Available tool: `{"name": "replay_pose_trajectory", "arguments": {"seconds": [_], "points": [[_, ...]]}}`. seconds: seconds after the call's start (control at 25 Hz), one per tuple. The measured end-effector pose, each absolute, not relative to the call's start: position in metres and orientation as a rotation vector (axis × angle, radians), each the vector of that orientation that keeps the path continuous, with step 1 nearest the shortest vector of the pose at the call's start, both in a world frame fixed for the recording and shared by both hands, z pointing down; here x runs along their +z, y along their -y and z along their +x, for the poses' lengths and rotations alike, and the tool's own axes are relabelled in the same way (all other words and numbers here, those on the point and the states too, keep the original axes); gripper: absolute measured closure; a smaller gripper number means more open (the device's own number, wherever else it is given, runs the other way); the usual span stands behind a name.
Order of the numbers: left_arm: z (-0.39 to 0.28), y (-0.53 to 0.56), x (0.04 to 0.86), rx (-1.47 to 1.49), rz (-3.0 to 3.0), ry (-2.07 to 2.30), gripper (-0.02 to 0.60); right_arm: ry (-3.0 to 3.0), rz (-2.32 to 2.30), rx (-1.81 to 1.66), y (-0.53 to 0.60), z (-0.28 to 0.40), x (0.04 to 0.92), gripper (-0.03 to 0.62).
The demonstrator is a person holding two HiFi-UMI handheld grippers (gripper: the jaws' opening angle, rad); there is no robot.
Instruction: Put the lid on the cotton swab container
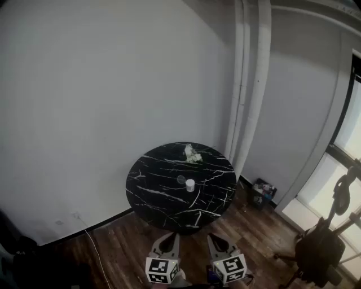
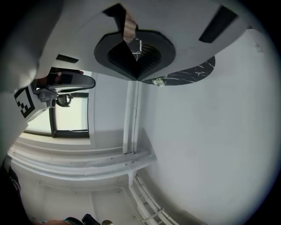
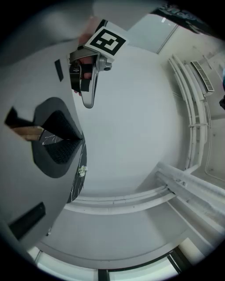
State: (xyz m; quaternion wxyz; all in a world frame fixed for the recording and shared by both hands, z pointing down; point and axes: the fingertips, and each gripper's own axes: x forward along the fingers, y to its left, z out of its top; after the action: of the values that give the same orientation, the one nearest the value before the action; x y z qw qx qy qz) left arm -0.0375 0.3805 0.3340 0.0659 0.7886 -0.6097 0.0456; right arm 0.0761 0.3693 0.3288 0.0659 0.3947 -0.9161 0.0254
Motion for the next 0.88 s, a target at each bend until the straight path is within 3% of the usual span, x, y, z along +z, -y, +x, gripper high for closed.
{"name": "replay_pose_trajectory", "arguments": {"seconds": [0.6, 0.88], "points": [[-0.038, -0.387, 0.335, 0.174, 2.366, 1.884, 0.568, 2.786, 1.187, 0.064, -0.374, 0.077, 0.328, 0.576], [-0.028, -0.400, 0.339, 0.039, 2.337, 1.731, 0.568, 2.772, 1.224, 0.102, -0.381, 0.093, 0.339, 0.576]]}}
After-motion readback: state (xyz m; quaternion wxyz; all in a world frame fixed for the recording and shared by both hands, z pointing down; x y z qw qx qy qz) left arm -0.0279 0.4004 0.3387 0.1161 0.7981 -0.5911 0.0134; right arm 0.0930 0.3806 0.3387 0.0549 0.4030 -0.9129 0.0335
